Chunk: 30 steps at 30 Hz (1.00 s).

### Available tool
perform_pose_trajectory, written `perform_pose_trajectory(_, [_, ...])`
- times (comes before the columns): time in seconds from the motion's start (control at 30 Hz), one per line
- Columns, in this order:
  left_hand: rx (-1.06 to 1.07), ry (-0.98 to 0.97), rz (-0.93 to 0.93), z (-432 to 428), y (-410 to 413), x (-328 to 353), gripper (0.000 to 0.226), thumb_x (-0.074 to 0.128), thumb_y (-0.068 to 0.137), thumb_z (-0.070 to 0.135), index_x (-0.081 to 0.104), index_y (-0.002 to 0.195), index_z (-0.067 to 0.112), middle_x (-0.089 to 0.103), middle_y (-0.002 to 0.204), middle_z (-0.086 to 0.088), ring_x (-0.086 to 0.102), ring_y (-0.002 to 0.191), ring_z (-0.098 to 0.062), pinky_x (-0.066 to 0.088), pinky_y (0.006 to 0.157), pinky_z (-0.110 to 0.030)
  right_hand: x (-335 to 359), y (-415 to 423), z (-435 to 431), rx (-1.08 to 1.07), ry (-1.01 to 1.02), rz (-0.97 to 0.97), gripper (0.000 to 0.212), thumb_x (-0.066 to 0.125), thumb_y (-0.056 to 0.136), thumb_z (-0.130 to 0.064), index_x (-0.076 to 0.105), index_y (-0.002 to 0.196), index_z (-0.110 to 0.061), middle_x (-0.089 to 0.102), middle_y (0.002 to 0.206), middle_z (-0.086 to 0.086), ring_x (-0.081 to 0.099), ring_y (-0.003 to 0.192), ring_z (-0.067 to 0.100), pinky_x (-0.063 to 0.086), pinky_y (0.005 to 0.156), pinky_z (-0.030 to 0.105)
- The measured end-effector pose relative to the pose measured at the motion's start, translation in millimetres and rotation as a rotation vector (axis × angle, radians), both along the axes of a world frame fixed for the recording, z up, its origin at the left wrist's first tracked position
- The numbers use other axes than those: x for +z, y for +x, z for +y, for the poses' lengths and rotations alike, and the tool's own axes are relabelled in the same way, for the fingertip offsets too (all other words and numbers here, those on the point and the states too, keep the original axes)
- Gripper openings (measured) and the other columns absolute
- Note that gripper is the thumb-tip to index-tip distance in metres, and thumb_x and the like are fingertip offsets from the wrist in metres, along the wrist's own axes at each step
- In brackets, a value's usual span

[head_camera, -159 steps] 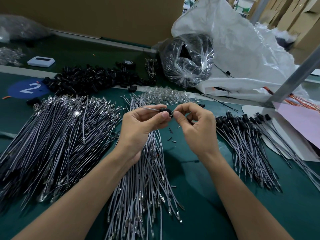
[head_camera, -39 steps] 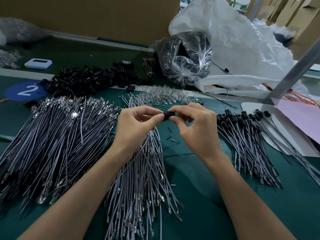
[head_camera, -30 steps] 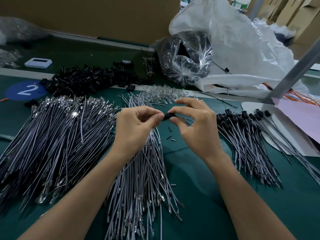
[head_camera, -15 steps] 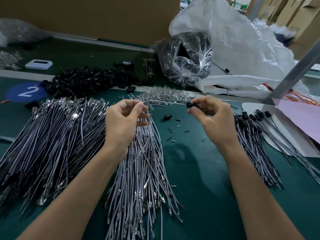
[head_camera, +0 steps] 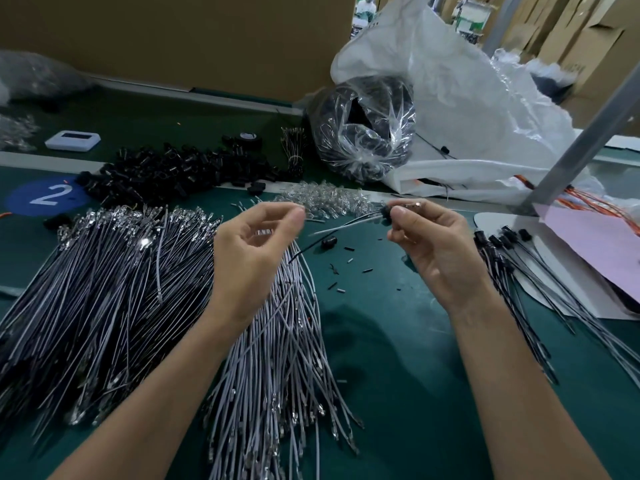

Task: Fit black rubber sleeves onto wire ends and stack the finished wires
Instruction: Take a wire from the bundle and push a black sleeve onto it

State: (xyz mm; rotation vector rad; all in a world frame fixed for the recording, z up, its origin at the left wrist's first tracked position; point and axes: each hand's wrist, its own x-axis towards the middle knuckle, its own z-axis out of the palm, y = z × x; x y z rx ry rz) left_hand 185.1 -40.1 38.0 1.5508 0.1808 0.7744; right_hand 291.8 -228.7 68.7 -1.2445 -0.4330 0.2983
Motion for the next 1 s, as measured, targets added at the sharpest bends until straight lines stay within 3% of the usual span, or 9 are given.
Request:
perform_pose_trajectory(0.1, [0.068, 0.393, -0.049, -2.7, -1.9, -1.3, 0.029, 0.075, 0.076, 0.035, 0.075, 0.101, 0.019, 0.073, 0.099, 0.005, 0.067, 0.094, -0.009, 0.052, 0.084, -0.023, -1.0, -2.7, 3.7, 0.008, -0.019, 0.008, 0.013, 0.078, 0.064, -0.015, 0.077, 0.077, -0.010, 0.067, 0.069, 0.002, 0.059, 0.060, 0.011, 0.054, 0.066, 0.019])
perform_pose_trajectory(0.23, [0.184, 0.652, -0.098, -3.9, -0.4, -8.3, 0.019, 0.081, 0.076, 0.013, 0.078, 0.093, 0.007, 0.075, 0.090, -0.002, 0.070, 0.082, -0.014, 0.055, 0.081, -0.028, -2.7, -4.5, 8.1, 0.035, 0.005, 0.020, 0.018, 0.084, 0.058, -0.023, 0.078, 0.072, -0.011, 0.068, 0.067, 0.002, 0.061, 0.058, 0.012, 0.053, 0.062, 0.019])
perform_pose_trajectory(0.4, [0.190, 0.665, -0.127, -2.3, -0.9, -10.3, 0.018, 0.078, 0.080, 0.009, 0.076, 0.097, 0.004, 0.075, 0.091, -0.003, 0.068, 0.076, -0.009, 0.055, 0.075, -0.021, -3.2, -0.1, 5.7, -0.022, 0.073, 0.077, 0.009, 0.081, 0.065, -0.018, 0.078, 0.070, -0.012, 0.070, 0.066, 0.002, 0.063, 0.057, 0.010, 0.055, 0.063, 0.019])
perform_pose_trajectory(0.53, [0.115, 0.639, -0.128, -3.6, 1.3, -9.6, 0.018, 0.074, 0.083, 0.006, 0.075, 0.101, 0.005, 0.070, 0.093, 0.007, 0.065, 0.075, -0.004, 0.052, 0.069, -0.012, -2.0, 1.7, 5.0, -0.103, 0.130, 0.152, 0.004, 0.076, 0.068, -0.015, 0.077, 0.067, -0.010, 0.068, 0.063, 0.002, 0.061, 0.054, 0.008, 0.054, 0.061, 0.017])
perform_pose_trajectory(0.67, [0.064, 0.605, -0.137, -4.0, 1.4, -10.4, 0.013, 0.074, 0.084, 0.015, 0.078, 0.095, 0.009, 0.072, 0.089, 0.009, 0.066, 0.071, -0.008, 0.053, 0.062, -0.020, -1.3, 0.5, 5.0, -0.172, 0.177, 0.236, 0.009, 0.075, 0.072, -0.021, 0.075, 0.070, -0.013, 0.069, 0.068, 0.002, 0.062, 0.056, 0.010, 0.054, 0.062, 0.020])
perform_pose_trajectory(0.8, [-0.034, 0.621, -0.099, -6.3, 2.1, -14.0, 0.015, 0.070, 0.087, 0.024, 0.079, 0.092, 0.013, 0.073, 0.081, 0.008, 0.065, 0.066, -0.010, 0.052, 0.060, -0.023, -3.0, -3.8, 12.5, -0.117, 0.197, 0.238, 0.023, 0.055, 0.094, -0.025, 0.068, 0.078, -0.014, 0.075, 0.090, 0.008, 0.069, 0.073, 0.017, 0.057, 0.063, 0.026])
perform_pose_trajectory(0.9, [-0.099, 0.650, -0.071, -7.4, 3.3, -17.1, 0.009, 0.073, 0.086, 0.015, 0.078, 0.092, 0.010, 0.073, 0.081, 0.006, 0.065, 0.066, -0.010, 0.053, 0.059, -0.025, -3.3, -5.0, 15.3, -0.186, 0.198, 0.246, 0.030, 0.045, 0.102, -0.021, 0.063, 0.078, -0.015, 0.075, 0.080, 0.005, 0.069, 0.065, 0.015, 0.054, 0.052, 0.022])
perform_pose_trajectory(1.0, [-0.143, 0.675, -0.059, -7.6, 2.5, -18.4, 0.007, 0.074, 0.086, 0.012, 0.078, 0.090, 0.010, 0.073, 0.078, 0.003, 0.065, 0.062, -0.012, 0.053, 0.057, -0.029, -2.4, -3.2, 13.0, -0.279, 0.221, 0.249, 0.023, 0.045, 0.103, -0.018, 0.057, 0.084, -0.012, 0.073, 0.069, 0.003, 0.067, 0.057, 0.013, 0.052, 0.048, 0.021])
